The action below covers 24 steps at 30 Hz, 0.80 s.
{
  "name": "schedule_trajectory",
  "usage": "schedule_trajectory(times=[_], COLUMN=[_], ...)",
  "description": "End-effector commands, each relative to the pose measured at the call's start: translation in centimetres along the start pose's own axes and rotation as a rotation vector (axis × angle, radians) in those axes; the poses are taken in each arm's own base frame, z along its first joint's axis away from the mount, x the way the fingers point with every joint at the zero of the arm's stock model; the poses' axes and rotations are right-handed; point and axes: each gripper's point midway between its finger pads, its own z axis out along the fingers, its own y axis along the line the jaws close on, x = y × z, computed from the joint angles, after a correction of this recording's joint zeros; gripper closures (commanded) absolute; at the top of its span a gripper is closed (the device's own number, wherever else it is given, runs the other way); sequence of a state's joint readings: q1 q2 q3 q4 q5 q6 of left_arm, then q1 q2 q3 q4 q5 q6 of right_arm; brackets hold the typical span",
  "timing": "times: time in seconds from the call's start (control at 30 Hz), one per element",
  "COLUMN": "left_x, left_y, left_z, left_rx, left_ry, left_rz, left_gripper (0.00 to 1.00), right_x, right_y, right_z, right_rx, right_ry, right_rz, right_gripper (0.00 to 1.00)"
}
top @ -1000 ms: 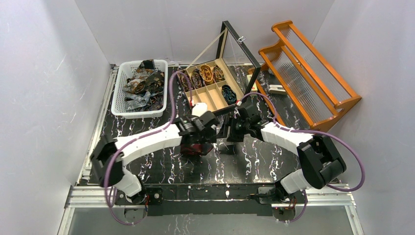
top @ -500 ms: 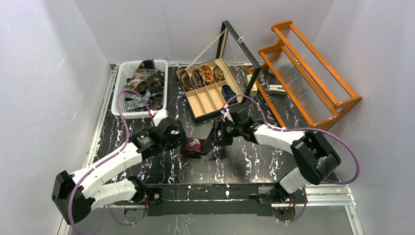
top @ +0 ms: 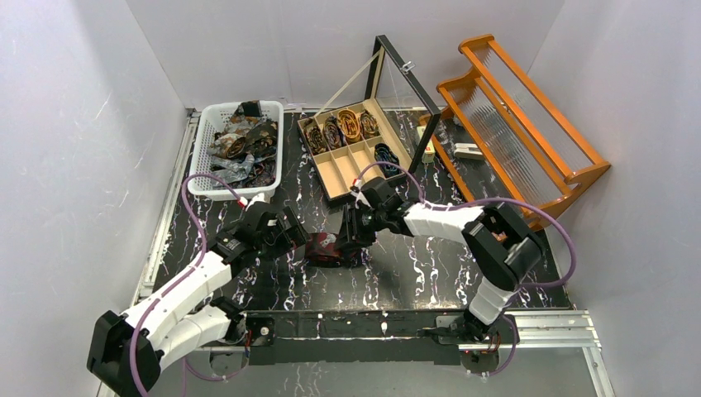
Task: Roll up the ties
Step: Roll the tie at the center of the board.
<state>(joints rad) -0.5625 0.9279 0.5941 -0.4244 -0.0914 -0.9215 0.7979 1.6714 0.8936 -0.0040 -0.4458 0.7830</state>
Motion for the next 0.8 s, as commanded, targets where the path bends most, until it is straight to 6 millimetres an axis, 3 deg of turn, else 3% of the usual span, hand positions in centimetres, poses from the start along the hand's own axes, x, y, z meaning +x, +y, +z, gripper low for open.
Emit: schedule_trajectory(times=[0.0,0.07,0.43,0.57,0.73,0.77], left_x=[1.3,2.1,2.4,1.8,0.7,0.6], left_y=[-0.6,-0.9,0.1,0.8,2.8,3.2], left_z=[0.8,1.0,1.9,1.6,0.4,0.1], left_rx=[0.066,0.102,0.060,0.028,-0.067,-0.083], left_ry=[0.055,0.082,0.081,0.040,-0.036,-0.048], left_rz=[-0.003,-0.011,-0.013,-0.027,-0.071,-0.077], left_gripper=[0.02,0.02,0.02,0.02,0.02,0.02], right_x=[-1.6,-2.0,-2.5,-2.9,-4.5,-5.0], right_y=[0.7,0.3,-0.5,0.3,2.5,2.7], right_z=[0.7,1.0,1.7,0.9,-1.7,-2.1], right_rx=[0.015,0.042,0.029,0.008,-0.033,-0.034], right_ry=[0.009,0.013,0.074,0.064,-0.032,-0.060], right_rz=[-0.046,-0.057,-0.080,-0.167,-0.418,-0.468], right_gripper=[0.56,0.57,0.55,0.40,0.28,0.21])
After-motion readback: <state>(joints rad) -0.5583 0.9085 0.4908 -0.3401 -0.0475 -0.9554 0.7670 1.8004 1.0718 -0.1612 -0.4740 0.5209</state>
